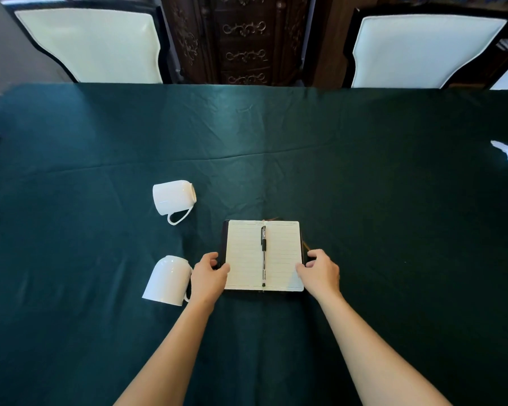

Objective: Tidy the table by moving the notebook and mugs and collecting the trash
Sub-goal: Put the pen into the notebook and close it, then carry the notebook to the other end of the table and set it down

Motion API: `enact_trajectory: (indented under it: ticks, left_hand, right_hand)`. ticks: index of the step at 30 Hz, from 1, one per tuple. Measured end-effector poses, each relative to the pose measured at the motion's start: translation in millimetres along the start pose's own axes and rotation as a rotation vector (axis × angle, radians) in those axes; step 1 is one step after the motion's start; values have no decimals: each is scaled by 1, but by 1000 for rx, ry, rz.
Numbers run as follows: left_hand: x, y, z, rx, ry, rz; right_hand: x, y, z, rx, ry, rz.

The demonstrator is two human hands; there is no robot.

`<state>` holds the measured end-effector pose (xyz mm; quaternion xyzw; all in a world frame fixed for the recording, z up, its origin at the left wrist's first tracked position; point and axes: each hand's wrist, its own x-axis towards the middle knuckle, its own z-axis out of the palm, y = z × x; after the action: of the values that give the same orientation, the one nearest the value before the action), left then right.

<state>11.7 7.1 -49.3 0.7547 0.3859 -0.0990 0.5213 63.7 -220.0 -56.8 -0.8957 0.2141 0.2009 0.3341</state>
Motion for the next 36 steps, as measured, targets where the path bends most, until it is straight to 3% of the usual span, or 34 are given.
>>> enact_trajectory:
  ticks: [8, 14, 20, 24, 33, 36]
  left_hand:
    - [-1, 10, 1, -273, 0, -90]
    - [-19, 32, 21, -513, -163, -138]
    - [-34, 23, 61, -211, -273, 36]
    - [-44, 16, 81, 173, -183, 248]
    - [-52, 11, 75, 209, -137, 240]
    - [-60, 15, 59, 39, -157, 109]
  right_hand:
    - [4, 1, -7, 240, -46, 113]
    - [7, 7, -8, 439, -70, 199]
    - [10, 4, -7, 574, -149, 273]
    - [16, 12, -2, 552, -217, 212]
    - [9, 11, 5, 583, -291, 49]
    - [-10, 4, -1, 646, -302, 25]
